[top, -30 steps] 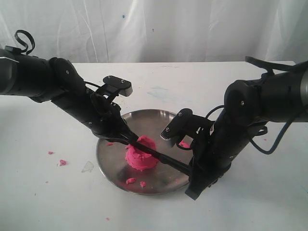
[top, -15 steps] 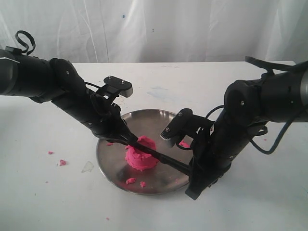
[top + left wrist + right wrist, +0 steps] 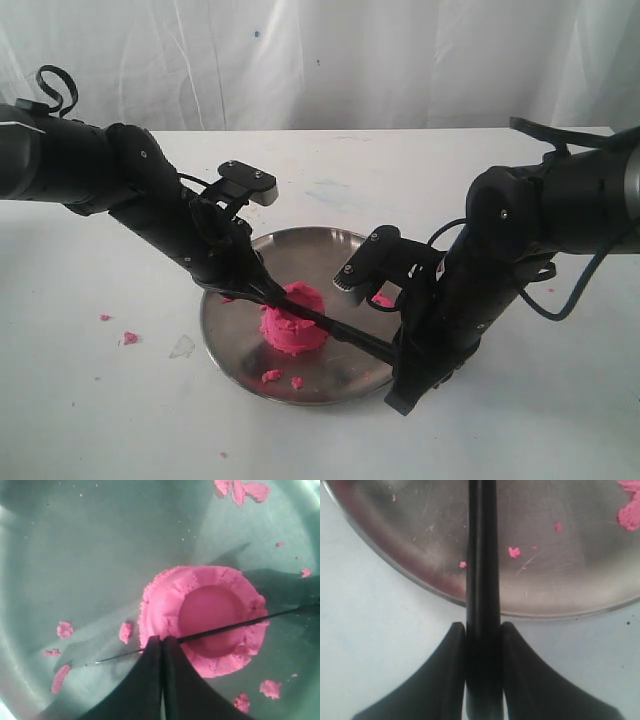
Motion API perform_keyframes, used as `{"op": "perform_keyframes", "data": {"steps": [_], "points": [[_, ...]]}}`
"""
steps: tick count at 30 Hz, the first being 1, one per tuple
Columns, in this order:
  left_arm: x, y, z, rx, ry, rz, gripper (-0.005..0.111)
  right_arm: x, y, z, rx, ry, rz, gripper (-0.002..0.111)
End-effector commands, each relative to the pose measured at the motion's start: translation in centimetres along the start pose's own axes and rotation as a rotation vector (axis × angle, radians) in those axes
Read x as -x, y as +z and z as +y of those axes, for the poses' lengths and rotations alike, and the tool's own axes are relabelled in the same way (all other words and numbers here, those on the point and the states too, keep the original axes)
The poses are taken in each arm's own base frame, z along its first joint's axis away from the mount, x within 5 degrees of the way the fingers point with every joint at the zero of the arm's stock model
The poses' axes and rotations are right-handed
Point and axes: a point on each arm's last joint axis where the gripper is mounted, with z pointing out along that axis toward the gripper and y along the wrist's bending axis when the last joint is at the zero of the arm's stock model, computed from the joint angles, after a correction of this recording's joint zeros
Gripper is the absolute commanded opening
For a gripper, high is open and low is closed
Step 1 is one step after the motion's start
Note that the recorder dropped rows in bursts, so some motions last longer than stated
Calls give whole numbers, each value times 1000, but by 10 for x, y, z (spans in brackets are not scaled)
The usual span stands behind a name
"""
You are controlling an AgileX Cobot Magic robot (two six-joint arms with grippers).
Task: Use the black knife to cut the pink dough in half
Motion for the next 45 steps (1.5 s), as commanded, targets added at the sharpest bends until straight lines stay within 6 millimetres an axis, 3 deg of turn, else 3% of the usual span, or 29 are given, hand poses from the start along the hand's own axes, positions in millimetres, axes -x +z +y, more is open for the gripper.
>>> {"op": "perform_keyframes", "data": {"steps": [1,6,18,31,45], "points": [[-8,7,-2,-26,15,61,0,-1,0,1,1,-4,3,0],[-17,22,3,-25,30,118,0,-1,0,1,-1,-4,2,0],[-14,22,5,-4,30,95,0,0,0,1,-1,-2,-1,0],[7,-28,8,76,31,-78,0,-1,0,1,2,-1,1,0],[-5,3,14,35,-17,4,0,0,0,1,2,1,-1,0]]}}
